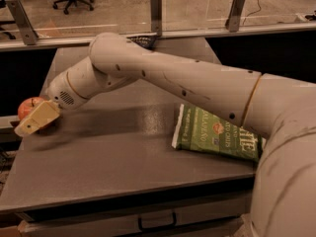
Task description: Move apple near green jalapeno chip bag
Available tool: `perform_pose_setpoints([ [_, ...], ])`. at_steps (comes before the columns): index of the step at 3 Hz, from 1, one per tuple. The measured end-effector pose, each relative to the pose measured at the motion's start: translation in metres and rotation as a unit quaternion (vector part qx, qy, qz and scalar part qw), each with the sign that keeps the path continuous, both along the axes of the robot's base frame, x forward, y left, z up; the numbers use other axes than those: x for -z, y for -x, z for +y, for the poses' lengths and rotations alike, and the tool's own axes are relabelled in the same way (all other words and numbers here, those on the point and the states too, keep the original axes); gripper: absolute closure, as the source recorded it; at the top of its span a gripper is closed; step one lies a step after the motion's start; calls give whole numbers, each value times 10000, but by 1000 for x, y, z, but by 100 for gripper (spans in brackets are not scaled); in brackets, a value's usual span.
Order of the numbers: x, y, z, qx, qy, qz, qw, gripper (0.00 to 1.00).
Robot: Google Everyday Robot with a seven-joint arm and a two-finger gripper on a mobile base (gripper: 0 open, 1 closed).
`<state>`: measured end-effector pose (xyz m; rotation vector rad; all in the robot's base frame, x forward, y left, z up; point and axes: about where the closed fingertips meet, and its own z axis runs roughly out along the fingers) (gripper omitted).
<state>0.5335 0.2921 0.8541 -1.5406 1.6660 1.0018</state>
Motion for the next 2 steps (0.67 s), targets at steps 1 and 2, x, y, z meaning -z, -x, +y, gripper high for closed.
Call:
perform_pose_setpoints([
  [1,5,0,2,93,-52,227,9997,41],
  [2,2,-8,-12,257,-122,256,9993,63],
])
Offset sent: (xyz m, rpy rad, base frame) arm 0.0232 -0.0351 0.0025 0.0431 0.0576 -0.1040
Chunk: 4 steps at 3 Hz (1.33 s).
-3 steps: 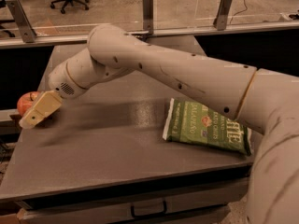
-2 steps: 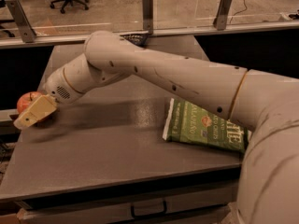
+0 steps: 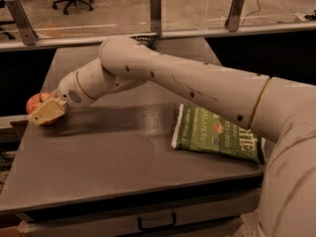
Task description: Move apple near green jalapeno chip bag
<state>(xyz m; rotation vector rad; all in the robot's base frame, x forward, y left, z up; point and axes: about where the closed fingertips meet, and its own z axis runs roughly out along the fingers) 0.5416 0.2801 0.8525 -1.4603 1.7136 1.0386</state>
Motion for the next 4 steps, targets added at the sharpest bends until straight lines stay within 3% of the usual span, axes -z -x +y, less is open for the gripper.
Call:
perform_pose_setpoints([
  [1,-25,-30,-47,326,-205,-441,9983,87],
  [2,-25,-32,-54,347,-189,-517,9979,100],
  [3,-25,-31,-52,338,-189,-505,9980,100],
  [4,-33,-33,-78,682,-132,-637,9956,100],
])
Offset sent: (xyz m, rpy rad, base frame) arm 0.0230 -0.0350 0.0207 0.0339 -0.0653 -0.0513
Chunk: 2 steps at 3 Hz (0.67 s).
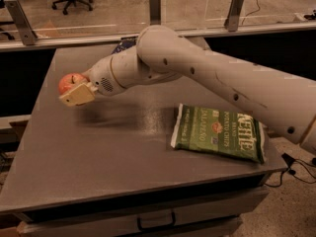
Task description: Move apple near green jalapeno chip bag
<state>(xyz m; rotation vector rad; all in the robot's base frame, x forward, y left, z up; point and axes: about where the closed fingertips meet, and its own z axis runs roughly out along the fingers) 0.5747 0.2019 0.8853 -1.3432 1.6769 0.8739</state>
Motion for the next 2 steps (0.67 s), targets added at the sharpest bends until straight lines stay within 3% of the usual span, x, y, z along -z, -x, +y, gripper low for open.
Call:
perform_pose_setpoints([
  [1,-32,4,-60,455,144,-379,9981,100],
  [2,-70,18,-130,911,301,-759,9925,100],
])
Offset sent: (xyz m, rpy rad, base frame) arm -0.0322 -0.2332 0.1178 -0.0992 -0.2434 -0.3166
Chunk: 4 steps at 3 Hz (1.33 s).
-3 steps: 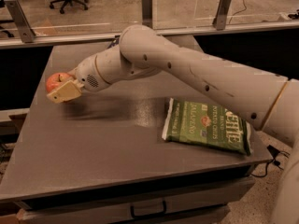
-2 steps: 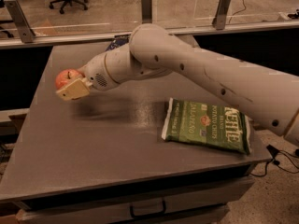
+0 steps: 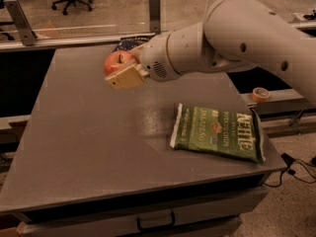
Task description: Move apple near green jalapeno chip bag
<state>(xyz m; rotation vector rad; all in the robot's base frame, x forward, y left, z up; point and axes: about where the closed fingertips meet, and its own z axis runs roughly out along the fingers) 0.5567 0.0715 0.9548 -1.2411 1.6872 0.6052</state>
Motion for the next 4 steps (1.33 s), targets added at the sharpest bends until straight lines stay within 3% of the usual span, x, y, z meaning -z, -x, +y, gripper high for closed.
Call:
perform_pose_setpoints([
  [1,-23,11,-66,534,-25,-275,9982,100],
  [3,-19,10,-91,774,-187,-210,9966,100],
  [4,-4,-6,-138,1029,-561,-61,9931,100],
])
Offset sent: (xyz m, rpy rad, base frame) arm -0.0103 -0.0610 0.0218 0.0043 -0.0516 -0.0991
